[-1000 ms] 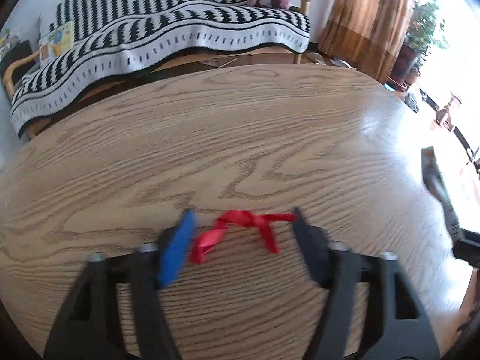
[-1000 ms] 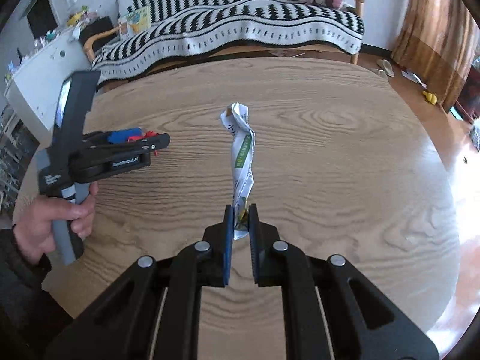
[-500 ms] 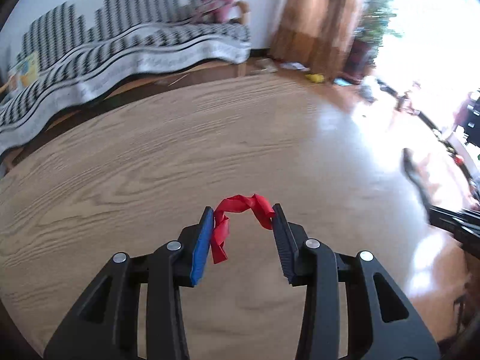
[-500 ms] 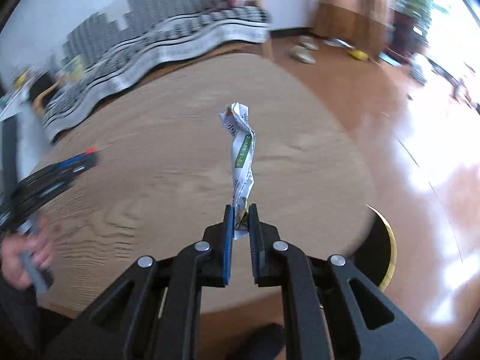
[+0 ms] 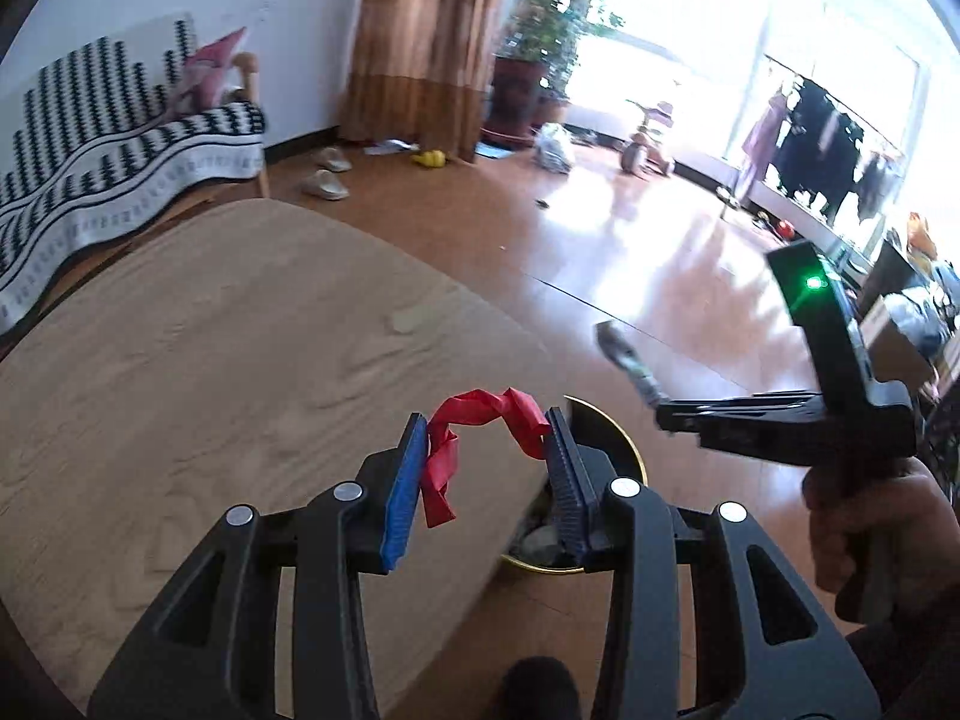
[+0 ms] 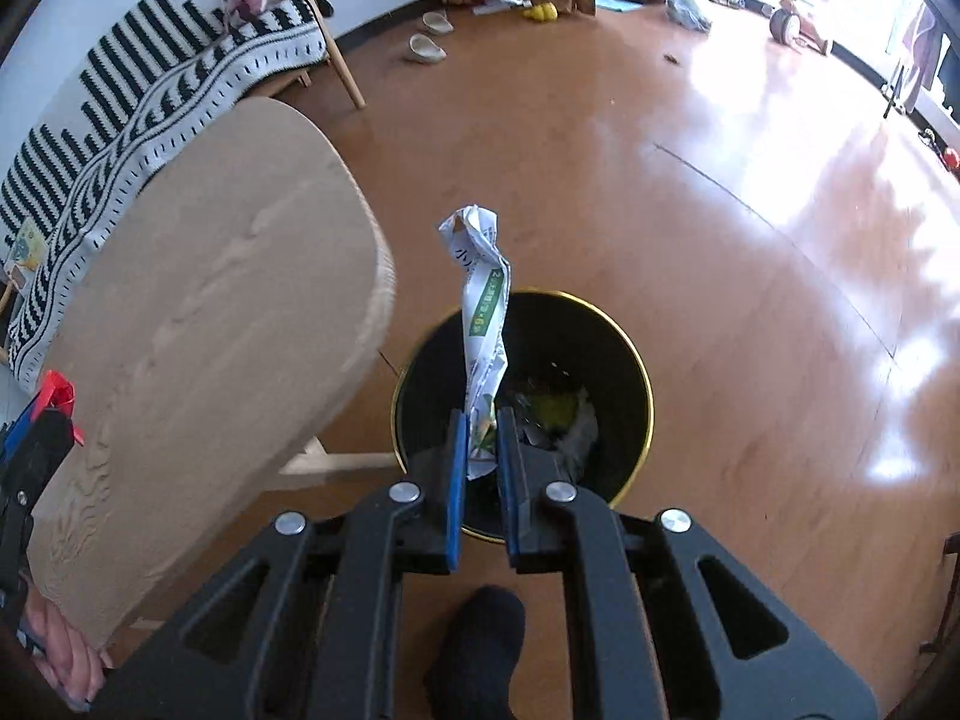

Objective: Collect trash
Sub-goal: 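Carry both items over the bin and open both tools to drop them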

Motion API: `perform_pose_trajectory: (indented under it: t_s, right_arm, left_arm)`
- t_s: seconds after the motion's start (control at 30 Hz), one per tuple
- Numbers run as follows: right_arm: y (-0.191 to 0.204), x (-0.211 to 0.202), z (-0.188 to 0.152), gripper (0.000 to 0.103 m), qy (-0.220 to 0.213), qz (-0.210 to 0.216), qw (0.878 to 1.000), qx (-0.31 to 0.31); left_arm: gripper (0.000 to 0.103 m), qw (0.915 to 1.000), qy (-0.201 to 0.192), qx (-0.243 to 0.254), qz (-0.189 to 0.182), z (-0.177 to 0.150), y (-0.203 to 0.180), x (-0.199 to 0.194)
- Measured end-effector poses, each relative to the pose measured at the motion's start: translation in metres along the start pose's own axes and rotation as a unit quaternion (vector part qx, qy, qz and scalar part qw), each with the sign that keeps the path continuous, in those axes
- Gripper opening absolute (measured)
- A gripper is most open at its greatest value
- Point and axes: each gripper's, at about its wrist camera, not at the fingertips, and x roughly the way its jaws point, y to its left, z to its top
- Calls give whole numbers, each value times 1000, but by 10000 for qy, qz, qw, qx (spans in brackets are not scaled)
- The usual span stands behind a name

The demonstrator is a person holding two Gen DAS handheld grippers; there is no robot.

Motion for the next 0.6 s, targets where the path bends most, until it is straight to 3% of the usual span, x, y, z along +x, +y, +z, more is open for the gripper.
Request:
perform_pose_trajectory:
  t_s: [0.6]
  right_arm:
    - [-13,12,2,11,201,107,9997,56]
  left_arm:
    - [39,9995,234,-32,-187,13,-20,38]
